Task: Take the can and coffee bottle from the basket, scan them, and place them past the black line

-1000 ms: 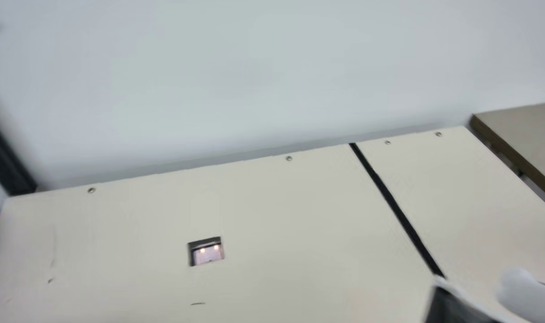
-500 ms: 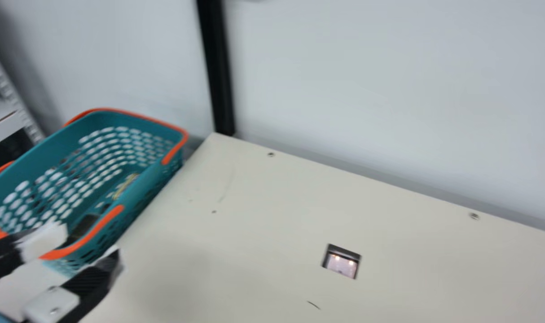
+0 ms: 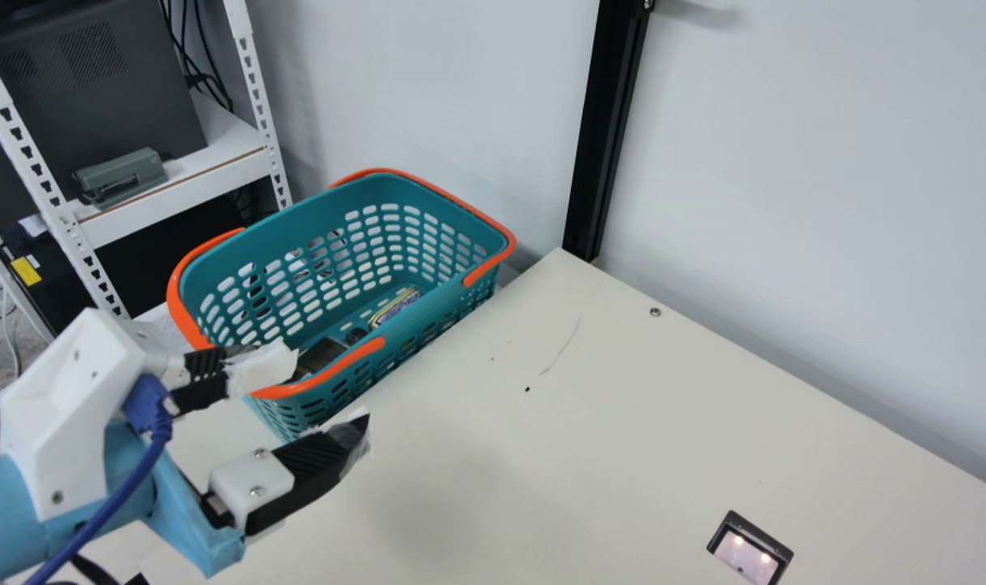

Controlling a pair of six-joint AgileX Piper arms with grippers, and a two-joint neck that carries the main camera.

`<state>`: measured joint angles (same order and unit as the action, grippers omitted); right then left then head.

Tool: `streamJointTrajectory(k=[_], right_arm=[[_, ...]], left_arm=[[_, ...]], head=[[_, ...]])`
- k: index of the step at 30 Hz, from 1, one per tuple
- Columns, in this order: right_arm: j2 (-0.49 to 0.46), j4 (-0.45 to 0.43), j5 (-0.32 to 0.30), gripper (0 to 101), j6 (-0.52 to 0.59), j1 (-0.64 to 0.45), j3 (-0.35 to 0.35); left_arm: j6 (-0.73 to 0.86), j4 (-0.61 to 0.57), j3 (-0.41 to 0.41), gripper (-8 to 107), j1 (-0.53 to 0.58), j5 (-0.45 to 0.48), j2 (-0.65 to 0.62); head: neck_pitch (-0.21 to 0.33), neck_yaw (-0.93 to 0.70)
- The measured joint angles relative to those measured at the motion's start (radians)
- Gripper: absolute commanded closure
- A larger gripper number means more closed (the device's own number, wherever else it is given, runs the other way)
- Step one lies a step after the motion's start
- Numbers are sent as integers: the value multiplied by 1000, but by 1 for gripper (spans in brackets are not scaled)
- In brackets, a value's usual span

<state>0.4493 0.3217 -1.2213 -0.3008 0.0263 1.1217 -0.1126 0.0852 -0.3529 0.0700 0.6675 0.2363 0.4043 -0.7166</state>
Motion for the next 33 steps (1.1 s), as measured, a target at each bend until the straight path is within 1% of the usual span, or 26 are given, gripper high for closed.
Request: streamJointTrajectory(k=[4, 9, 15, 19, 22, 26, 29, 33], right_arm=[[0, 0, 0, 0, 0, 0, 0], [0, 0, 0, 0, 0, 0, 0], [0, 0, 0, 0, 0, 0, 0], [0, 0, 0, 0, 0, 0, 0], [0, 0, 0, 0, 0, 0, 0], [0, 0, 0, 0, 0, 0, 0], [0, 0, 0, 0, 0, 0, 0], [0, 0, 0, 0, 0, 0, 0]], left_arm=[[-12, -9, -17, 9, -10, -4, 22], [-58, 3, -108, 9, -45, -43, 130], [-107, 66, -282, 9, -119, -87, 335], [-84, 94, -409, 9, -188, -116, 504], [-33, 69, -497, 9, -251, -130, 633], [71, 3, -612, 9, -346, -116, 816], [164, -52, -701, 9, -418, -85, 945], [280, -110, -820, 9, -498, -16, 1103]], head=[[0, 0], [5, 0], [0, 0], [5, 0], [5, 0], [0, 0], [0, 0], [5, 0]])
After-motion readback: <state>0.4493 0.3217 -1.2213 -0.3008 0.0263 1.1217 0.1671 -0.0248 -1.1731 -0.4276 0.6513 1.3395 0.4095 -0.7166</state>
